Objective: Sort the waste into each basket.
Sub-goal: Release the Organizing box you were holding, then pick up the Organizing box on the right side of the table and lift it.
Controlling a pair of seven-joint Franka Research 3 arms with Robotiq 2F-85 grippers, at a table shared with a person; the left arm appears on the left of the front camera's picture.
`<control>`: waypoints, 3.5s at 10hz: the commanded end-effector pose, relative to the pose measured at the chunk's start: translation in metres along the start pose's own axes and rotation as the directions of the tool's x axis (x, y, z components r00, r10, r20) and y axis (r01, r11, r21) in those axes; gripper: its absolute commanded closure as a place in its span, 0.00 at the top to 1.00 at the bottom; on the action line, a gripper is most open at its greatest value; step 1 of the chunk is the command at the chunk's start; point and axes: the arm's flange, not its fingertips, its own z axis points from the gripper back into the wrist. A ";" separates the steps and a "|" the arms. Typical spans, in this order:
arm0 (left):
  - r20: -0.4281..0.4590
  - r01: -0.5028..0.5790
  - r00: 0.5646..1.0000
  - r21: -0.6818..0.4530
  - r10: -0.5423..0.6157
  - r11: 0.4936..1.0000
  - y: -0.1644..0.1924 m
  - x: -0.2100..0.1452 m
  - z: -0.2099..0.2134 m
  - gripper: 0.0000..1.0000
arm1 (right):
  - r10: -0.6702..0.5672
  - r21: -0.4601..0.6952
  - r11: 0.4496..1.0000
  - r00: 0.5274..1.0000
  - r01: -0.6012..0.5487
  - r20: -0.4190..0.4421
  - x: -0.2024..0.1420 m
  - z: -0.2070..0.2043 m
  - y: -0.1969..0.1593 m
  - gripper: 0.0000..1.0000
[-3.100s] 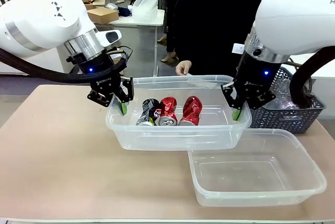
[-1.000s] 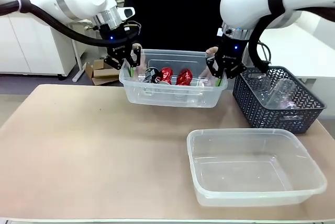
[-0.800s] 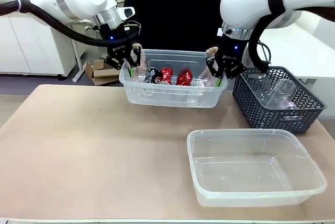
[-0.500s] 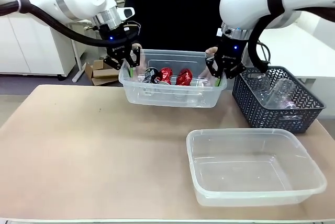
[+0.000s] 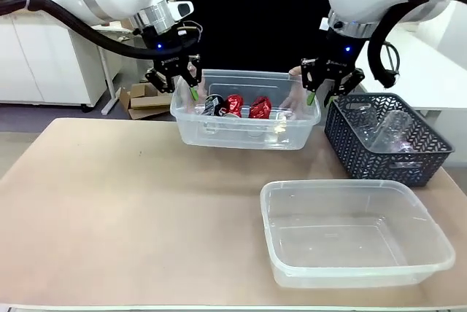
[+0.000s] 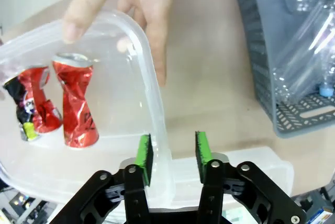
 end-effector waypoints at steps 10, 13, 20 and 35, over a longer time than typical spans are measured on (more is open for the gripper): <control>0.044 -0.007 0.999 0.004 0.007 1.000 0.007 -0.015 0.010 1.00 | 0.000 -0.001 1.000 1.000 0.000 0.005 -0.005 -0.006 -0.005 1.00; 0.044 -0.007 0.999 0.004 0.007 1.000 0.007 -0.015 0.010 1.00 | 0.000 -0.001 1.000 1.000 0.000 0.005 -0.005 -0.006 -0.005 1.00; -0.041 -0.044 0.998 -0.101 0.040 0.994 -0.007 -0.116 0.075 1.00 | 0.114 0.194 0.973 0.991 -0.125 0.067 -0.088 0.138 -0.112 1.00; -0.332 -0.343 0.898 -0.122 0.287 0.931 -0.154 -0.272 -0.091 1.00 | 0.190 -0.020 0.981 0.976 -0.194 -0.109 -0.231 0.004 -0.225 1.00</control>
